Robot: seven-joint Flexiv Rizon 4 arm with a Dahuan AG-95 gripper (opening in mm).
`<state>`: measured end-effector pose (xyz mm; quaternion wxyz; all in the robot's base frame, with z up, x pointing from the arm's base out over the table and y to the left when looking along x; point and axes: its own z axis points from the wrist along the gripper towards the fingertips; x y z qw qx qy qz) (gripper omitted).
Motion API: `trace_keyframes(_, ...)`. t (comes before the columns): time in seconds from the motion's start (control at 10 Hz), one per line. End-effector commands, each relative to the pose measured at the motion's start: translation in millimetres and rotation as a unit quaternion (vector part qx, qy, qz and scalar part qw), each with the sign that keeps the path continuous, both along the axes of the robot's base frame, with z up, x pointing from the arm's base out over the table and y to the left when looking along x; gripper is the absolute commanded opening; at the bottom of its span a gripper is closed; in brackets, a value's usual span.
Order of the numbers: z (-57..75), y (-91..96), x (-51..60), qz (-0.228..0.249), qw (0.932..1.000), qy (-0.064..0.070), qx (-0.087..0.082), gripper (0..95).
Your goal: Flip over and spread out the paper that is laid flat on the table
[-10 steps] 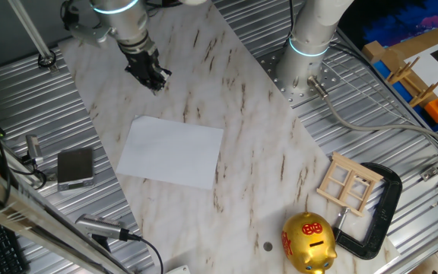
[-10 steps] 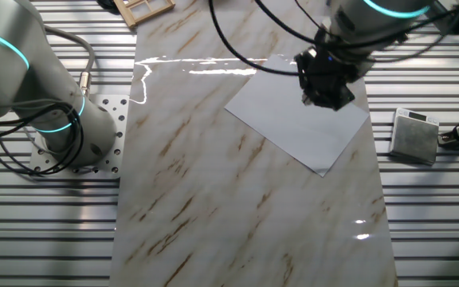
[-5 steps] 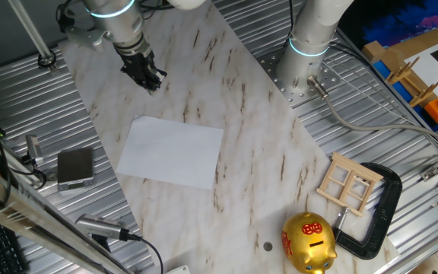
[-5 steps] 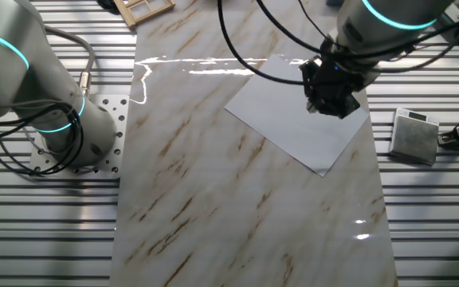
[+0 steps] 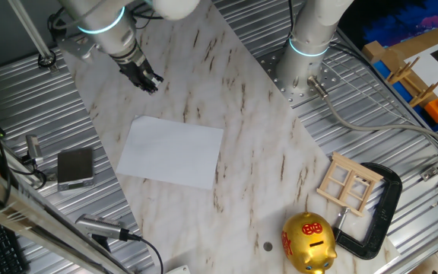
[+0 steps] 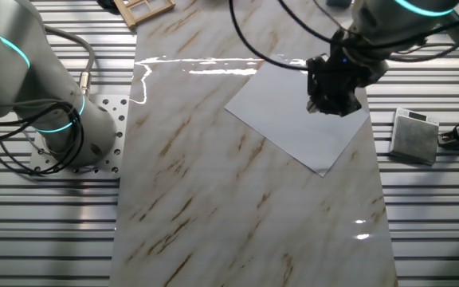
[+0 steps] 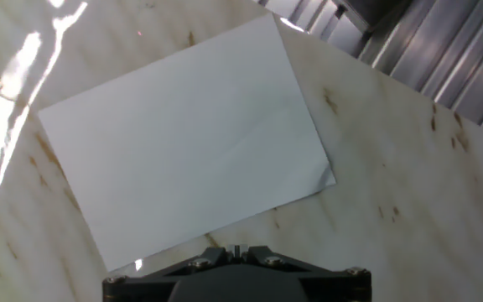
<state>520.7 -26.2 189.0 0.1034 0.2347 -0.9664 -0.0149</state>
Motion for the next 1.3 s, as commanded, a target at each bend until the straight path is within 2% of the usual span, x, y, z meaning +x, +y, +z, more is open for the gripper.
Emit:
trace_keyframes(0.1,-17.9,-14.1,1.6,0.026,0.9995,-0.009,0.014,0.0)
trace_keyframes(0.3,-48.9,-37.3,6.9,0.039,0.9989,-0.016,0.021,0.0)
trace_keyframes(0.5,-65.5,-60.3,15.9,0.057,0.9977,-0.022,0.028,0.0)
trace_keyframes(0.8,-69.7,-91.5,26.8,0.088,0.9952,-0.023,0.036,0.0)
trace_keyframes(1.1,-77.7,-110.7,27.0,0.108,0.993,-0.027,0.039,0.0)
trace_keyframes(1.3,-77.7,-111.2,25.5,0.069,0.9972,-0.023,0.016,0.0)
